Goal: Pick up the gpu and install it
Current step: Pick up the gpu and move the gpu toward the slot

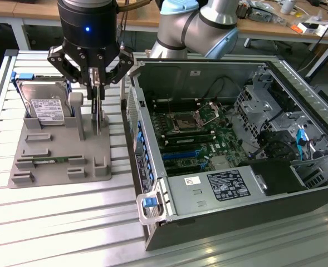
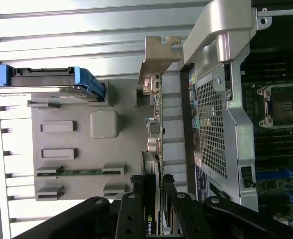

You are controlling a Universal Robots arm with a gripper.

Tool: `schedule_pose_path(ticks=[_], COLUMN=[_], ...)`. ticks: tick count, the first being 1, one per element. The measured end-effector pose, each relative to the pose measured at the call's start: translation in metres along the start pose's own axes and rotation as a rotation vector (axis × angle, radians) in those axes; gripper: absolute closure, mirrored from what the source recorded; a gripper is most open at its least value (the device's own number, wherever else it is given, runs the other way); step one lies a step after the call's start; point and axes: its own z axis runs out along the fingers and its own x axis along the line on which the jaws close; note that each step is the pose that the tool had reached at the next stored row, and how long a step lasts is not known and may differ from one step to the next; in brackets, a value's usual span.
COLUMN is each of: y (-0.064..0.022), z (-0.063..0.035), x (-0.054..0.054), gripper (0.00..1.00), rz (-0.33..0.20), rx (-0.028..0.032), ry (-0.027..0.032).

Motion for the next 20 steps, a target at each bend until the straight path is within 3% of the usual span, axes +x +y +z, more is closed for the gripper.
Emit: schedule_pose_path(ticks=[20], y=[0.0006], z=[-0.0115], x=[0.000], gripper=[0.74], rz=[0.000], rx=[0.0000], ry=[0.0000])
